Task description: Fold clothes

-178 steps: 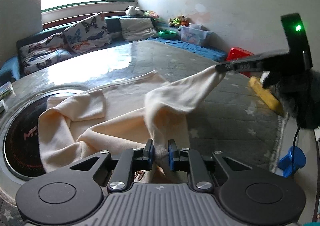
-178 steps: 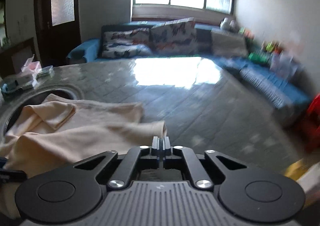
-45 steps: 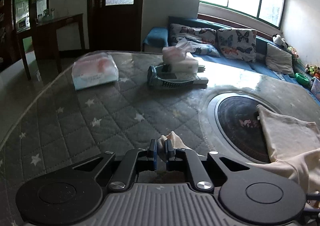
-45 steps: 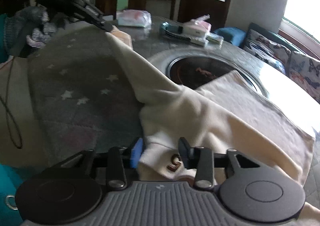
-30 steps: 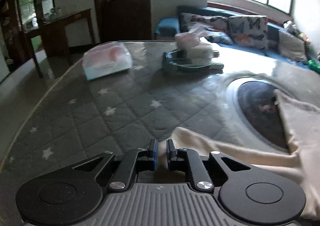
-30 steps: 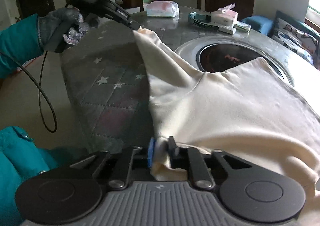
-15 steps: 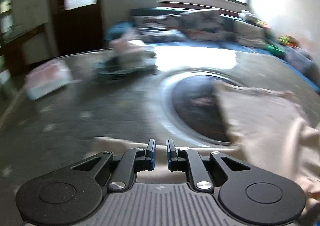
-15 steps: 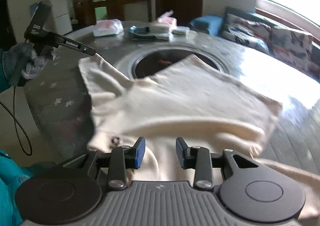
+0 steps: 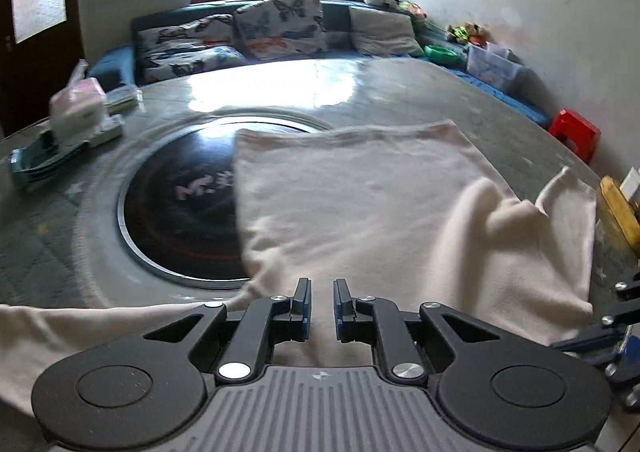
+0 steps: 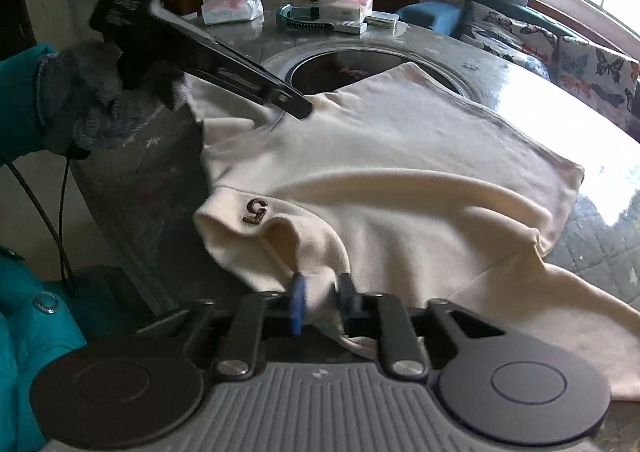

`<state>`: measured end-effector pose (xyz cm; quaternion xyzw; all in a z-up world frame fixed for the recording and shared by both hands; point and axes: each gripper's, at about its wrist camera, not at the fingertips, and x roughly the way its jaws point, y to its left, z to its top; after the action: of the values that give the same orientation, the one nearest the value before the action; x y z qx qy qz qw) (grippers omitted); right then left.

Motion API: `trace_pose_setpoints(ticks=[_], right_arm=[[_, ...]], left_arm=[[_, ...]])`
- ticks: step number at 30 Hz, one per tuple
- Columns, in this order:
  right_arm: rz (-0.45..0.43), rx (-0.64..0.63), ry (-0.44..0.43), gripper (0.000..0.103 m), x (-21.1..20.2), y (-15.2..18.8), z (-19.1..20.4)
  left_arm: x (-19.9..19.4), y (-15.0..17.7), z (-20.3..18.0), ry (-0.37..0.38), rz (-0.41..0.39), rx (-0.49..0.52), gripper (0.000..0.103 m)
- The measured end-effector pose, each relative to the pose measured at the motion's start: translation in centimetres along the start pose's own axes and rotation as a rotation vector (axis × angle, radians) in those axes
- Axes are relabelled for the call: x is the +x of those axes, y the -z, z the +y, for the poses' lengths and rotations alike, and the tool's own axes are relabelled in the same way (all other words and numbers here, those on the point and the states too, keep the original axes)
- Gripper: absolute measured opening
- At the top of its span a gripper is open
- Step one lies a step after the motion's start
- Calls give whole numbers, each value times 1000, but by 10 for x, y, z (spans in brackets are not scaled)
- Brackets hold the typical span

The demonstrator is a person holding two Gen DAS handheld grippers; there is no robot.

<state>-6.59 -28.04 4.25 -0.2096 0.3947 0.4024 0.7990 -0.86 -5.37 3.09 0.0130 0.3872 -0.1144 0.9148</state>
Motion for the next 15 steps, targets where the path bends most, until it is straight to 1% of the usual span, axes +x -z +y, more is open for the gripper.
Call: trace_pose_setpoints(ticks=[3,6,9,11,12,13,15], right_arm=[[20,-27,2,6,-11,2,1],[61,-68,0,6,-21,8,6],[88,-76,-14,7,-24,12,8],[78,-52,-28,12,-28,9,2],[68,-38,-35,18,-31,7,-2],[54,-21,-33,20,-34,5,-7],[22,20,-11,22,-39,-1,-20]], left_arm=[[11,0,-6,-4,11,23,14],[13,-1,-4,-6,6,31,15],[13,-3,2,-8,13,31,15],[13,-4,5,-11,17,28,15],[13,-4,6,-11,19,24,15],[13,-5,7,-11,20,18,15],[14,-8,8,-18,17,8,15]])
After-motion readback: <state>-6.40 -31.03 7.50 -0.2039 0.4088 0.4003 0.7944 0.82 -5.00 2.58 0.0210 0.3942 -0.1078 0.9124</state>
